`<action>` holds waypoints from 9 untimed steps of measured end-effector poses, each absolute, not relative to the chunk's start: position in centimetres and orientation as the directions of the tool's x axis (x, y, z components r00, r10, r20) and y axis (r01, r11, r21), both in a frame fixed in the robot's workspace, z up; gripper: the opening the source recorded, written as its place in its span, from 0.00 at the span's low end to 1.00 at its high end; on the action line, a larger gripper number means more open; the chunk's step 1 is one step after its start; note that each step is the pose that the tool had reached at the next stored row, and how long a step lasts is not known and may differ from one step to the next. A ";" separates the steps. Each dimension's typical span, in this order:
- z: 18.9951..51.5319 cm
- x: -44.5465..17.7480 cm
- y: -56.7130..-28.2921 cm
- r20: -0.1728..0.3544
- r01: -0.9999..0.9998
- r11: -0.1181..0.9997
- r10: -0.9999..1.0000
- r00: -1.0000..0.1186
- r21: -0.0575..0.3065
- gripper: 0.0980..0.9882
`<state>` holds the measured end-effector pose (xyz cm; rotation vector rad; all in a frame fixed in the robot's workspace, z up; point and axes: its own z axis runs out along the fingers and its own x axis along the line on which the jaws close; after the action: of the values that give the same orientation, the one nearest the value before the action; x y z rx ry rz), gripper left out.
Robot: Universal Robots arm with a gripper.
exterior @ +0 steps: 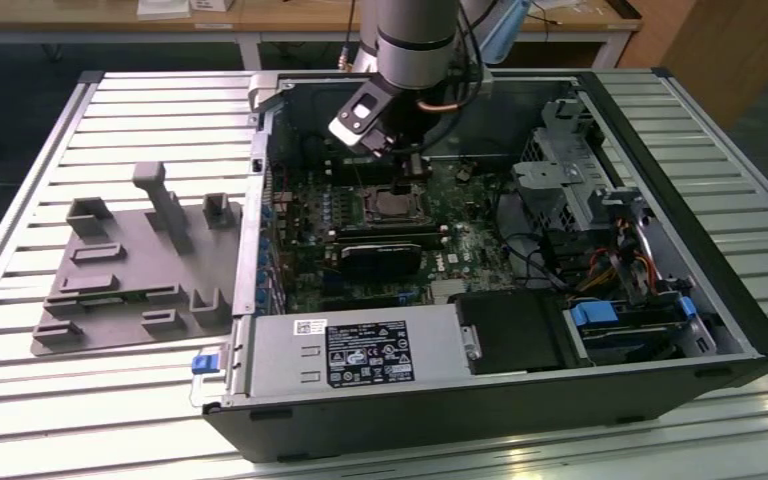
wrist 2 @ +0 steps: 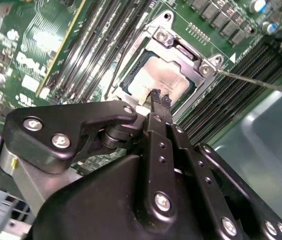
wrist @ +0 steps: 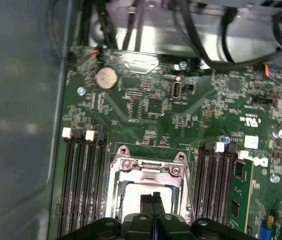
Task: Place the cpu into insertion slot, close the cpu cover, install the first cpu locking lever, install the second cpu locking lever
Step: 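Close the cpu cover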
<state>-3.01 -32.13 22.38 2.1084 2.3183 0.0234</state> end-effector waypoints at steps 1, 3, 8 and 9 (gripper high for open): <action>22.4 -3.0 -32.1 0.004 0.993 0.113 0.994 -0.113 0.016 0.00; 22.4 -3.0 -32.1 0.004 0.989 0.150 0.989 -0.150 0.016 0.00; 22.4 -3.0 -32.1 0.004 0.971 0.238 0.971 -0.238 0.016 0.00; 22.4 -3.0 -32.1 0.004 0.967 0.256 0.967 -0.256 0.016 0.00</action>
<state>-3.01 -32.13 22.36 1.9120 2.4842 0.0242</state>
